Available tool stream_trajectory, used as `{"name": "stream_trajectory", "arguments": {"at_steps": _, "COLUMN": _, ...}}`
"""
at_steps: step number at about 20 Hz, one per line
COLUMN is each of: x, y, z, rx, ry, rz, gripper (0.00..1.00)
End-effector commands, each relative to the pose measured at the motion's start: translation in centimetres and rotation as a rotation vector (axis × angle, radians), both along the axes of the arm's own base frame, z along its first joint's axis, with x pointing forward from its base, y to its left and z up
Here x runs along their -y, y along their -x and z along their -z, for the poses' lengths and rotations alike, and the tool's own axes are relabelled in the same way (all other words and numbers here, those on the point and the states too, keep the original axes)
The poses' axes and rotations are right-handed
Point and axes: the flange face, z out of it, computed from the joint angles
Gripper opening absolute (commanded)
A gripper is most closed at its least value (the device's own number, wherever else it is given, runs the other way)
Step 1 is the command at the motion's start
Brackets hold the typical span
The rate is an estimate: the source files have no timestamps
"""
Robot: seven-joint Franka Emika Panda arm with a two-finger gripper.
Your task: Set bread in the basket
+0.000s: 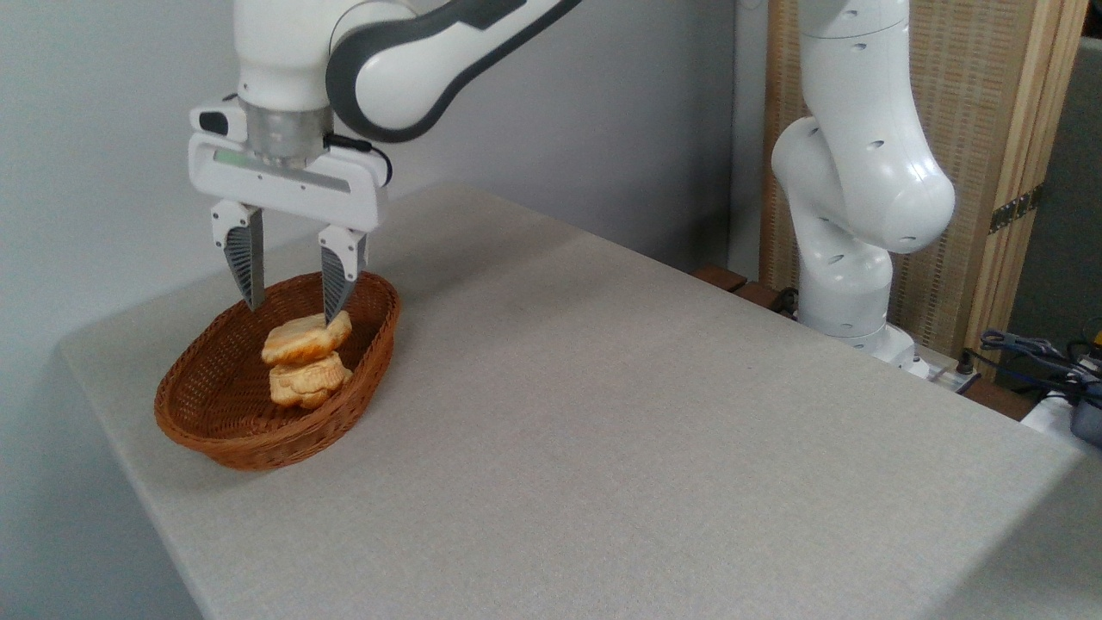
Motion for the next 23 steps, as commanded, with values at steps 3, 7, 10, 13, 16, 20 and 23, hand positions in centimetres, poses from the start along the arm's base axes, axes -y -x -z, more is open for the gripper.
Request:
{"name": "stream_trajectory", "arguments": {"at_steps": 3, "x": -3.0, "y": 0.9, "z": -4.4, "rx": -0.059, "ry": -0.082, "rz": 0.097, "gripper": 1.00}}
{"name": "stream_trajectory", "arguments": {"at_steps": 7, "x": -7.7, "y": 0.3, "z": -4.4, "rx": -0.112, "ry": -0.146, "rz": 0.256, "gripper": 1.00}}
{"name": "stream_trajectory", "arguments": {"at_steps": 10, "x": -12.6, "y": -0.5, "z": -4.2, "rx": -0.140, "ry": -0.182, "rz": 0.408, "gripper": 1.00}}
{"name": "stream_trajectory", "arguments": {"at_steps": 13, "x": -16.5, "y": -1.1, "z": -4.8, "rx": -0.119, "ry": -0.197, "rz": 0.509, "gripper": 1.00}}
{"name": "stream_trajectory", "arguments": {"at_steps": 16, "x": -19.8, "y": -1.7, "z": -4.7, "rx": -0.109, "ry": -0.234, "rz": 0.605, "gripper": 1.00}}
{"name": "stream_trajectory", "arguments": {"at_steps": 20, "x": -22.0, "y": -1.9, "z": -4.8, "rx": -0.089, "ry": -0.260, "rz": 0.756, "gripper": 1.00}}
{"name": "stream_trajectory", "arguments": {"at_steps": 23, "x": -22.2, "y": -1.7, "z": -4.7, "rx": -0.102, "ry": -0.249, "rz": 0.771, "gripper": 1.00}}
